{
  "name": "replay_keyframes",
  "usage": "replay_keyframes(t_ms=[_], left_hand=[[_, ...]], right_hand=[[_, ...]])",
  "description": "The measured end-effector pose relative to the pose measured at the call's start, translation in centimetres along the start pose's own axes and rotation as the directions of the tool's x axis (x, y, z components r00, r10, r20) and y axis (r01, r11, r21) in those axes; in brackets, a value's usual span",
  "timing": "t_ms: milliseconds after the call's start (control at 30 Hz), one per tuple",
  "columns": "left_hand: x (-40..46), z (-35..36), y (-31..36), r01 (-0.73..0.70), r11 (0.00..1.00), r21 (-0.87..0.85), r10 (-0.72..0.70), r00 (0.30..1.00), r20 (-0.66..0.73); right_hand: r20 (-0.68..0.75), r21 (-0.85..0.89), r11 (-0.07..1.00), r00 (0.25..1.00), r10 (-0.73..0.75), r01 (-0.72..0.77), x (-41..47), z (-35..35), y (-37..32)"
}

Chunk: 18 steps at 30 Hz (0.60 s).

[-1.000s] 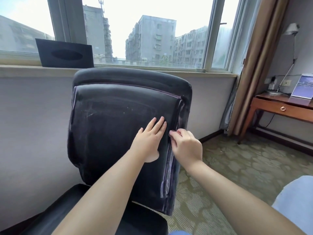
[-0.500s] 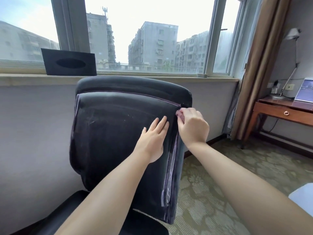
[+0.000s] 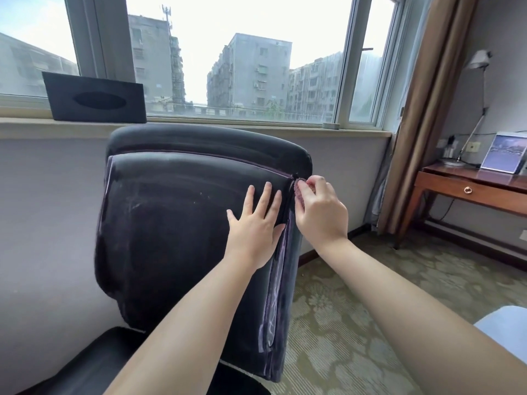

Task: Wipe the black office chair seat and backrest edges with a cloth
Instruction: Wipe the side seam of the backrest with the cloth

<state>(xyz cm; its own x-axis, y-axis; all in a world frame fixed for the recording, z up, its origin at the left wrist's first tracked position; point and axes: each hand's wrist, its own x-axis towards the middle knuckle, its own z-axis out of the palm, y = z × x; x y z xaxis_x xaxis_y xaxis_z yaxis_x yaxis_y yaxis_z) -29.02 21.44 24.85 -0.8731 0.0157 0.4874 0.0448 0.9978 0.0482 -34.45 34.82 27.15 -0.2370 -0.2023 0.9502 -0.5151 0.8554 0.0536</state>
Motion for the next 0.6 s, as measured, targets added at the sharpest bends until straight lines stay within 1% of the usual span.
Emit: replay_keyframes(t_ms=[167,267,300,400,433,500,600], left_hand=[[0.0,-0.3,-0.2,-0.016,0.999,0.037,0.015,1.000,0.013],[-0.2,-0.6,-0.4,-0.030,0.998,0.052,0.029,0.999,0.021],[-0.2,-0.6,-0.4,-0.032,0.998,0.050,0.031,0.999,0.025],[-0.3,-0.7,-0.2,-0.035,0.999,0.036,0.034,0.999,0.034],[-0.3,-0.6,-0.2,-0.034,0.999,0.035,0.033,0.999,0.035],[-0.2,-0.6,-0.2,-0.030,0.999,0.032,0.029,0.999,0.034],[-0.1,-0.5,-0.4,-0.026,0.999,0.042,0.025,0.999,0.027]], right_hand=[[0.089,0.002,0.992,0.988,-0.126,0.126,-3.0,0.0,0.1],[0.095,0.010,0.978,0.974,-0.206,0.206,-2.1,-0.9,0.9],[0.079,0.005,0.981,0.978,-0.193,0.193,-1.3,-1.1,1.1],[0.021,0.030,0.999,1.000,-0.015,0.015,1.2,-1.6,1.3],[0.013,0.035,0.999,1.000,0.012,-0.013,1.3,-1.4,1.1],[0.028,0.034,0.999,0.999,-0.022,0.021,0.2,-0.9,0.7],[0.118,0.021,0.991,0.984,-0.137,0.135,-3.2,0.1,0.0]])
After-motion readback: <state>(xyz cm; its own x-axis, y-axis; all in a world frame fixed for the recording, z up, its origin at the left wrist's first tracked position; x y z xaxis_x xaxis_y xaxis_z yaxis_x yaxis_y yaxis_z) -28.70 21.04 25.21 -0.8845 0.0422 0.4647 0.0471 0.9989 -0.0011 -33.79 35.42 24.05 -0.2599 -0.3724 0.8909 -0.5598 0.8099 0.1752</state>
